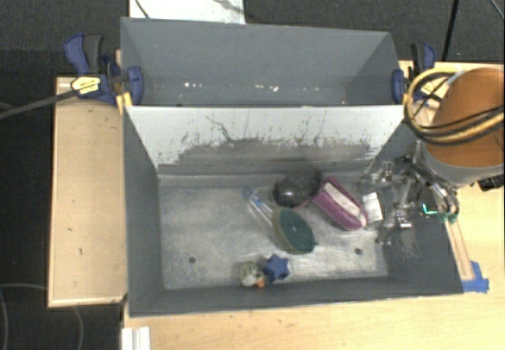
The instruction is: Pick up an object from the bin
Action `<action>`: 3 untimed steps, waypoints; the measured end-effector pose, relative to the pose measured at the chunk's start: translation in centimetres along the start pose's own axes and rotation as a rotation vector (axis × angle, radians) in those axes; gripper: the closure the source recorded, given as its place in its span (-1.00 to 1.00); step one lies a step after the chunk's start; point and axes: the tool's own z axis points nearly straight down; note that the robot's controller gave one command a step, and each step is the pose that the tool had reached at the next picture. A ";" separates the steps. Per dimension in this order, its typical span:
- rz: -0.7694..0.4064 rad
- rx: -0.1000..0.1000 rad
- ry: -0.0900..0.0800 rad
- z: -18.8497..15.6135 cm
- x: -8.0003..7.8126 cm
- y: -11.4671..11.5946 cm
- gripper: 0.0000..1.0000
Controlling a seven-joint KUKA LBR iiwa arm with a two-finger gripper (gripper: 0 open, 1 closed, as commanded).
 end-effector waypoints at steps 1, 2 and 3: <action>0.232 -0.001 -0.006 6.1 -4.3 3.3 -1.00; 0.343 -0.003 -0.011 5.3 -6.2 6.9 -1.00; 0.587 -0.001 -0.006 8.3 -5.6 8.5 -1.00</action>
Offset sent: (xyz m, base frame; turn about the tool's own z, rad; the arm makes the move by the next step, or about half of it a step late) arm 0.0425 0.0314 -0.0598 0.2332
